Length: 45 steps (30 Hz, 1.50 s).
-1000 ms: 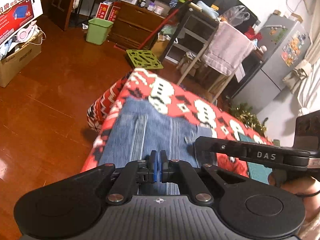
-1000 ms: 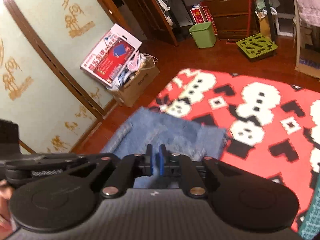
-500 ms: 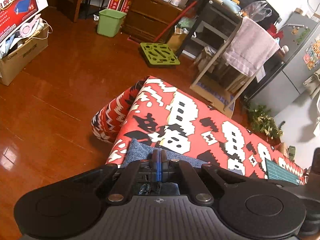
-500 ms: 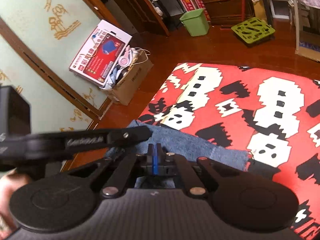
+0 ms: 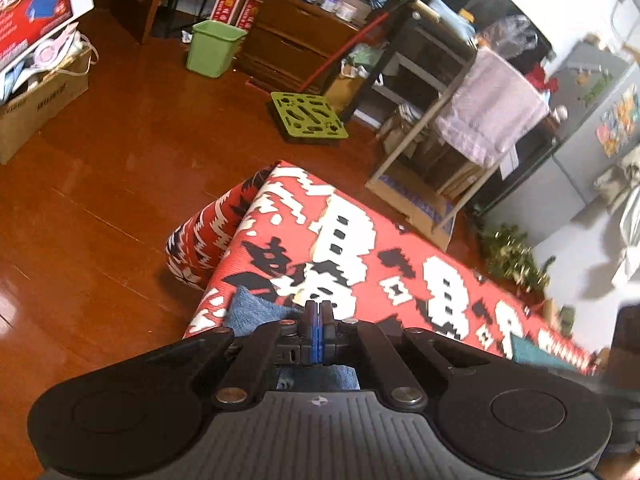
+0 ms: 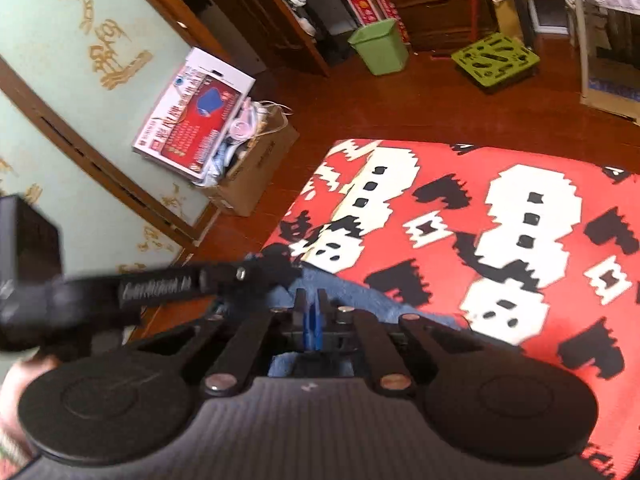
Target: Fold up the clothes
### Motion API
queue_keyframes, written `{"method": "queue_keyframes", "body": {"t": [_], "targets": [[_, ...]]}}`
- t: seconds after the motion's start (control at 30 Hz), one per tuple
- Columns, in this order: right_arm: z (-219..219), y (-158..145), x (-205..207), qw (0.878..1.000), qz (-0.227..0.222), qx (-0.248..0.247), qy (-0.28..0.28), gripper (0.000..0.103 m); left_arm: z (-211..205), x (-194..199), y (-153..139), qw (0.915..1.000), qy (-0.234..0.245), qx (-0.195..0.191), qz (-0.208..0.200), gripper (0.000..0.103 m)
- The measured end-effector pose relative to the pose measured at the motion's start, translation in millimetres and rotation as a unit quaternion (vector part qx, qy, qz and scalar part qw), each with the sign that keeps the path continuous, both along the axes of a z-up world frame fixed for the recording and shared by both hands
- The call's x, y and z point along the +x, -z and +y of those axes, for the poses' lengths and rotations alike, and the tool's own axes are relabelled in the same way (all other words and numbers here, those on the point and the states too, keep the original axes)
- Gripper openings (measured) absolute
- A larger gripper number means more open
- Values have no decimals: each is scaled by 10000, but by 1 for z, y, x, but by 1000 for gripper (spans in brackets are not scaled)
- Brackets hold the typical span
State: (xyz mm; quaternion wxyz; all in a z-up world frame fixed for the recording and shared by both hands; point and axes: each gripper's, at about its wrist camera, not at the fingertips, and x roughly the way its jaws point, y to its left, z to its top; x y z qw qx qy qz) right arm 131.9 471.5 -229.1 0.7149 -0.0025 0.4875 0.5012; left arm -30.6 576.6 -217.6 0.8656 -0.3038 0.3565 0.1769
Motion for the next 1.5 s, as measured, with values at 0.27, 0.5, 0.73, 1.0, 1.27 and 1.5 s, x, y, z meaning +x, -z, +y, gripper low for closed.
{"method": "queue_keyframes", "body": {"t": [0.27, 0.5, 0.73, 1.0, 1.27, 1.5], "targets": [[-10, 7, 14, 9994, -232, -223, 160, 0, -12, 6, 2, 9997, 76, 178, 180, 0], [-25, -11, 16, 9975, -543, -366, 277, 5, -24, 3, -13, 9994, 93, 246, 225, 1], [-66, -43, 1, 9964, -764, -267, 245, 7, -53, -22, -48, 9987, 173, 459, 151, 3], [-115, -66, -51, 9911, -1249, -451, -15, 26, -106, -71, -80, 9931, 174, 1142, 226, 32], [-154, -68, -114, 9855, -1570, -496, -406, 70, -149, -119, -60, 9924, -155, 1163, 363, 41], [-184, -67, -164, 9783, -1883, -398, -763, 99, -180, -158, -36, 9941, -546, 728, 594, 41]]}}
